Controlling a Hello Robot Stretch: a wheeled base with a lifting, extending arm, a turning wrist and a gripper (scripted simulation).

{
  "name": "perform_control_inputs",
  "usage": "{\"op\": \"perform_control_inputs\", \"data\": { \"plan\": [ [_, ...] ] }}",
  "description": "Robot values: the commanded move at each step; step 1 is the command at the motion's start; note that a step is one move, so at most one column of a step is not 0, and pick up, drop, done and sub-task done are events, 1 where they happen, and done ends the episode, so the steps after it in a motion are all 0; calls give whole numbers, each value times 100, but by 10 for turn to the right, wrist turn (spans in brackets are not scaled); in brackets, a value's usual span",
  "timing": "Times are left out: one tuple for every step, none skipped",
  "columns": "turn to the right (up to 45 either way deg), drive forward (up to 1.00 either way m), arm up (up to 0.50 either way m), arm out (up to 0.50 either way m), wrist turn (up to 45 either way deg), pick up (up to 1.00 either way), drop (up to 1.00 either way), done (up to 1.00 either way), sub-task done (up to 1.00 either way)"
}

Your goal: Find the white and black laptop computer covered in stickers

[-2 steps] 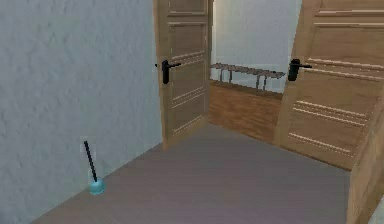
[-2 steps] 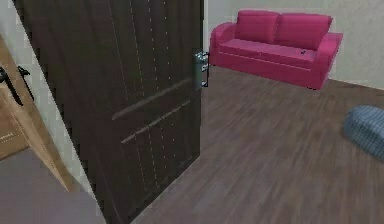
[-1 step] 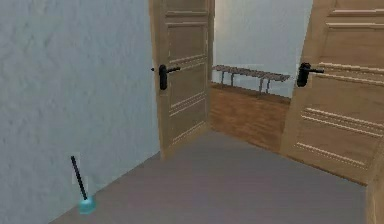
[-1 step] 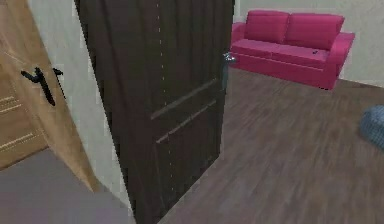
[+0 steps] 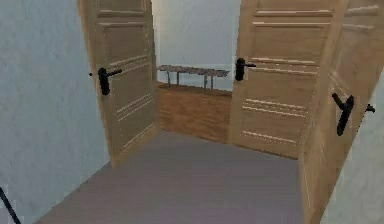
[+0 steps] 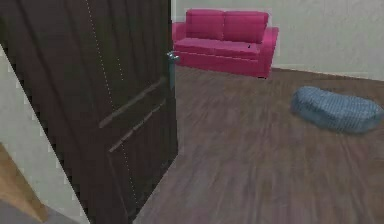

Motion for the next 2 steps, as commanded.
{"op": "perform_control_inputs", "data": {
  "plan": [
    [0,100,0,0,0,0,0,0,0],
    [30,0,0,0,0,0,0,0,0]
  ]
}}
